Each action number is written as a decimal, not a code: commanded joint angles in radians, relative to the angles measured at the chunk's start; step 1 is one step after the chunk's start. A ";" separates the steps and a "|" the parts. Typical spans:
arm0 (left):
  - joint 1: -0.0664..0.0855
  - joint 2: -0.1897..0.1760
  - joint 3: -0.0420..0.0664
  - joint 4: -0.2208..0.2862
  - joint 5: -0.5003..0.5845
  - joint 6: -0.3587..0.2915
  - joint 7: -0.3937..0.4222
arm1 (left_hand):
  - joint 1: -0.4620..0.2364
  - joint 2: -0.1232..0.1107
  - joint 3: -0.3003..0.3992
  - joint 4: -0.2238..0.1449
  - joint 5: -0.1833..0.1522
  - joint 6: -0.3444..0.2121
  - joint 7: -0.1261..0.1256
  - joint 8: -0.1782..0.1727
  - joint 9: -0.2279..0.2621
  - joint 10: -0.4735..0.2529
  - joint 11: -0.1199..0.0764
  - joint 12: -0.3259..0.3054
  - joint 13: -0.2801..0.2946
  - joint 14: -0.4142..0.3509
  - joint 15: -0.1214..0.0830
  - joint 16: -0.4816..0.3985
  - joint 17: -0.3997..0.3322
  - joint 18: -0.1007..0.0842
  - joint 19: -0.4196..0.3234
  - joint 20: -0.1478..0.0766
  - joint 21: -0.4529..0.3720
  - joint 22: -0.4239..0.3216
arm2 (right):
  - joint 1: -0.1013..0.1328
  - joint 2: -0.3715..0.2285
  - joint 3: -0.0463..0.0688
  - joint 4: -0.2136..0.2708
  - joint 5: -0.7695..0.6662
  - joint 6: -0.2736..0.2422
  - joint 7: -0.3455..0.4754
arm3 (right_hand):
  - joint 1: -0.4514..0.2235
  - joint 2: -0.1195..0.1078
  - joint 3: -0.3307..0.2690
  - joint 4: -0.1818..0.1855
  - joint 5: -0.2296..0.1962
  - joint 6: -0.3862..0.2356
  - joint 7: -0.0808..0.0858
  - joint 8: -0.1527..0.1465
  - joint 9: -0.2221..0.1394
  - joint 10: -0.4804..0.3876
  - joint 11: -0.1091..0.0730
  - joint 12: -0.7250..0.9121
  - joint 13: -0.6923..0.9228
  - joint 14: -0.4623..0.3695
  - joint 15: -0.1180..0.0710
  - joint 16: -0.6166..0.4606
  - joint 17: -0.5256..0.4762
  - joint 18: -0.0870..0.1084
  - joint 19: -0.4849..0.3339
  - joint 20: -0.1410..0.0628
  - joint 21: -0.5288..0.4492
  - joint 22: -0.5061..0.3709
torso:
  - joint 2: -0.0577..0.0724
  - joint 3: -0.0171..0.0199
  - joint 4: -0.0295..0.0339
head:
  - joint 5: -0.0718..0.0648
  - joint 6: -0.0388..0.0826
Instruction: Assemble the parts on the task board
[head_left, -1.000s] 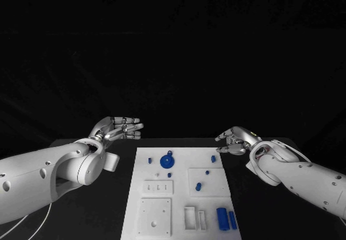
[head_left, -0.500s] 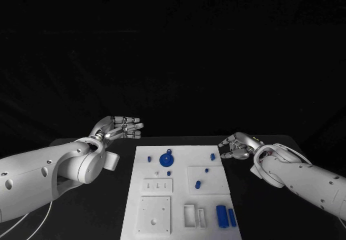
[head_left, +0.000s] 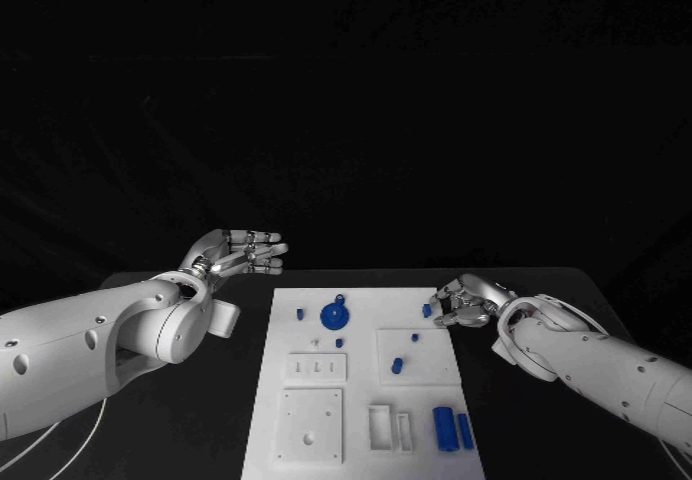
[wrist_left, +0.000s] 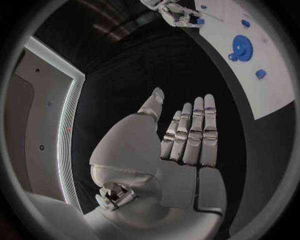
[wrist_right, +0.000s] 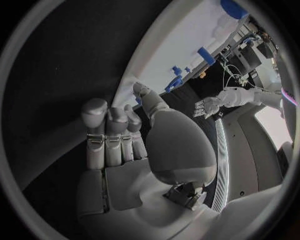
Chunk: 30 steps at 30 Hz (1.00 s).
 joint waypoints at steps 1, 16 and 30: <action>0.000 0.002 0.001 0.000 -0.006 0.016 0.011 | 0.000 0.006 -0.004 -0.002 0.000 0.004 0.001 0.004 0.001 -0.006 0.004 0.006 0.001 0.003 0.003 -0.002 0.000 -0.012 0.000 -0.004 -0.002 -0.001 | -0.004 0.006 0.000 -0.008 0.002 0.021 0.016 | 0.001 0.008 -0.006 -0.001 0.007 -0.003 0.001 -0.002 0.000 -0.002 0.005 -0.001 0.002 -0.003 0.004 -0.002 0.001 0.004 0.032 0.005 0.006 0.094 | -0.001 -0.0002 -0.0010 | 0.001 -0.002; -0.002 0.006 0.001 -0.003 -0.006 0.021 0.006 | 0.000 0.006 -0.004 -0.002 0.000 0.004 0.001 0.004 0.001 -0.006 0.004 0.006 0.001 0.003 0.003 -0.002 0.000 -0.012 0.000 -0.004 -0.002 -0.001 | -0.010 0.032 0.000 -0.032 -0.002 -0.063 0.017 | -0.020 0.019 -0.029 0.033 0.001 -0.002 -0.001 -0.002 0.000 0.004 0.004 0.008 0.006 0.003 0.004 0.012 0.018 0.007 0.037 0.006 0.021 0.096 | -0.002 -0.0016 -0.0017 | -0.002 -0.004; -0.005 0.006 0.001 -0.003 -0.007 0.023 0.003 | 0.000 0.007 -0.004 -0.002 0.000 0.003 0.001 0.004 0.002 -0.011 0.005 0.006 0.001 0.001 0.004 -0.001 0.000 -0.012 0.000 -0.003 -0.004 -0.001 | -0.011 0.042 0.000 -0.022 -0.001 -0.049 0.021 | -0.017 0.026 -0.030 0.040 -0.011 0.009 -0.003 -0.001 0.000 0.007 0.003 0.011 0.008 0.004 0.003 0.015 0.023 0.006 0.038 0.006 0.026 0.097 | -0.002 -0.0007 -0.0021 | 0.001 -0.008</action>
